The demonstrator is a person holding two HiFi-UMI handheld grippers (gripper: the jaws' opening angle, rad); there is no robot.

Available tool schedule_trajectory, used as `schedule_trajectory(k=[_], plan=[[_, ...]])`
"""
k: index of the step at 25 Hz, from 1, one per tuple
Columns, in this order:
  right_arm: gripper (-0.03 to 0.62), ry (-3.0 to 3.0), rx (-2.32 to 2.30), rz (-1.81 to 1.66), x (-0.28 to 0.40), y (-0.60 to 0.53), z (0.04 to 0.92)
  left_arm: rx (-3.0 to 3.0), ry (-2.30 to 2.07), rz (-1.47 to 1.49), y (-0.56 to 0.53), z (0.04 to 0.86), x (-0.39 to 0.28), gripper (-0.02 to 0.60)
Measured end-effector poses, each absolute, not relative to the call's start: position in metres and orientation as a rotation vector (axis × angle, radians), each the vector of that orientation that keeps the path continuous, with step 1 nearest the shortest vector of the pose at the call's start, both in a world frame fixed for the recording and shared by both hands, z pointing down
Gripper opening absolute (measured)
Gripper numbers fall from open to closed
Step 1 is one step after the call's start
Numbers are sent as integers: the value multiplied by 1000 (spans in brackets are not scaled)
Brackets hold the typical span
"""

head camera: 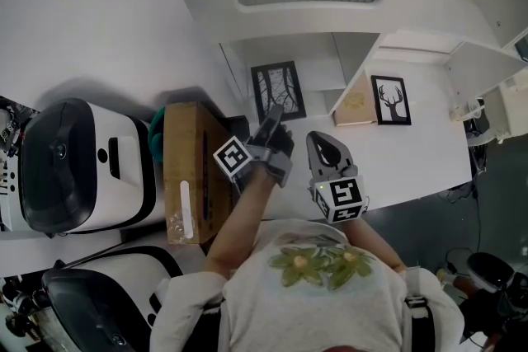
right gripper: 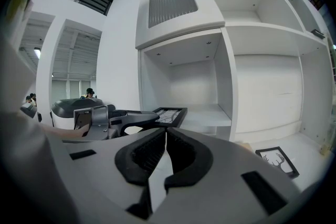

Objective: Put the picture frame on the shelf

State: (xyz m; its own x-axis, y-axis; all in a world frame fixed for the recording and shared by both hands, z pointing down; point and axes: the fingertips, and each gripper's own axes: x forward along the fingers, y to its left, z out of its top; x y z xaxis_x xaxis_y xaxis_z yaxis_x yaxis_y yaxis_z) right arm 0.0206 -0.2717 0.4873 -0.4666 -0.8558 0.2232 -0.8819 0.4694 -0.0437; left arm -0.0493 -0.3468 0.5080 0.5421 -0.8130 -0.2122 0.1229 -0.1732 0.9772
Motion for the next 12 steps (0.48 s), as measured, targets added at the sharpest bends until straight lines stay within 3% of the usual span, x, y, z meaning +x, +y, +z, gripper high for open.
schedule_trajectory(k=[12], plan=[[32, -2529, 1526, 236, 25, -270, 488, 1544, -606, -940, -356, 509, -48, 74]])
